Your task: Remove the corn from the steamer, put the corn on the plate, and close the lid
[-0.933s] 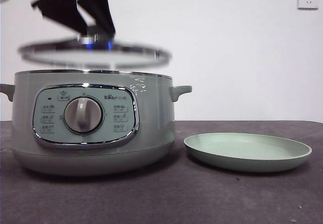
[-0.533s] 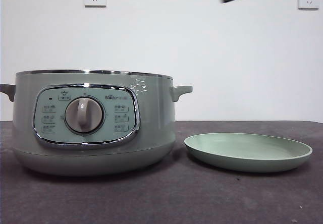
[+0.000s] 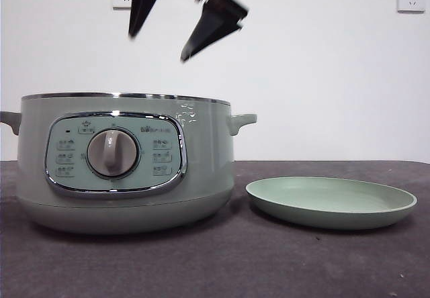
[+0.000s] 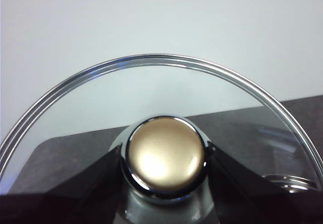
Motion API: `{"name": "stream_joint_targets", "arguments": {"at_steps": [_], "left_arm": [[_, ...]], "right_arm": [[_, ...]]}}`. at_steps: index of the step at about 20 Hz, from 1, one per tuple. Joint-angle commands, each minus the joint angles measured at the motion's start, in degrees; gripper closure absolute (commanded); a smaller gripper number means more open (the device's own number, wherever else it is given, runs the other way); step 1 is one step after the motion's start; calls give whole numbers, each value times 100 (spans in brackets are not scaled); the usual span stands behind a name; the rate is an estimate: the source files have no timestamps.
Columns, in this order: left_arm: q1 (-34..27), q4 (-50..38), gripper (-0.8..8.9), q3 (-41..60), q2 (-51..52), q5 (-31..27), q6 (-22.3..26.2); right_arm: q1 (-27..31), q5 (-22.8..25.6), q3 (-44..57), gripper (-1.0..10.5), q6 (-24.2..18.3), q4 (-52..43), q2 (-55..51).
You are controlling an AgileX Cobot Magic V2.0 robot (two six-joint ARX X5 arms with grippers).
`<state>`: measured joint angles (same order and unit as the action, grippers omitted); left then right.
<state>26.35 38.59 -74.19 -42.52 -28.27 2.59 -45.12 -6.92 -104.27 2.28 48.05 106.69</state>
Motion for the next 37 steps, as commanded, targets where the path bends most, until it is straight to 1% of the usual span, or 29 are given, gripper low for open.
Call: {"name": "stream_joint_targets", "arguments": {"at_steps": [1,2,5,6,11,13,14,18,19,20,22,23,24,26,27,28,29,30,32,33,35,37], "left_arm": [[-7,-138,822,-48,179,-35,70],[-7,-76,822,-48,216,-39,70],[-7,98,822,-48,229,-24,68],[-7,149,823,-48,229,-22,68],[-7,205,823,-48,229,-22,68],[-7,205,823,-48,229,-24,68],[-7,205,823,-48,229,-24,68],[-7,227,822,-48,229,-24,70],[-7,227,823,-48,229,-24,70],[-7,227,822,-48,229,-24,70],[-7,225,823,-48,227,-22,70],[-7,219,823,-48,214,-17,70],[-7,216,823,-48,201,-13,70],[-4,164,823,-48,57,17,70],[-4,131,823,-48,-44,35,70],[-4,68,823,-48,-188,219,70],[-4,-31,823,-48,-315,520,68],[-4,-170,823,-48,-487,951,68],[-4,-444,823,-48,-844,1762,66],[-4,-520,823,-48,-1008,2026,59],[-2,-599,822,-48,-1252,2328,37],[2,-649,822,-48,-1416,2496,9]], "right_arm": [[-129,249,-415,542,-181,131,623],[-195,308,-546,542,-184,140,852],[-337,719,-647,541,-293,20,1325],[-352,730,-647,541,-348,-13,1473],[-372,730,-647,543,-343,-76,1930],[-369,728,-647,623,-323,-122,2063],[-369,728,-647,642,-323,-127,2111],[-376,730,-647,950,-315,-251,2146],[-385,730,-651,959,-280,-269,2142],[-382,728,-682,958,-208,-254,2109],[-380,732,-691,958,-212,-151,1773],[-374,734,-691,958,-236,-59,1499],[-363,785,-691,958,-350,103,1189],[-278,1266,-691,958,-511,570,446],[-208,1360,-691,958,-566,809,92],[-72,1311,-691,958,-586,1110,-315],[70,1329,-691,958,-584,1362,-647],[267,1327,-691,958,-581,1617,-990],[726,1325,-691,958,-400,2162,-1416],[979,1318,-691,958,-299,2487,-1512],[1327,1303,-660,959,-164,3034,-1521],[1572,1290,-367,959,-70,3008,-1521]]}}
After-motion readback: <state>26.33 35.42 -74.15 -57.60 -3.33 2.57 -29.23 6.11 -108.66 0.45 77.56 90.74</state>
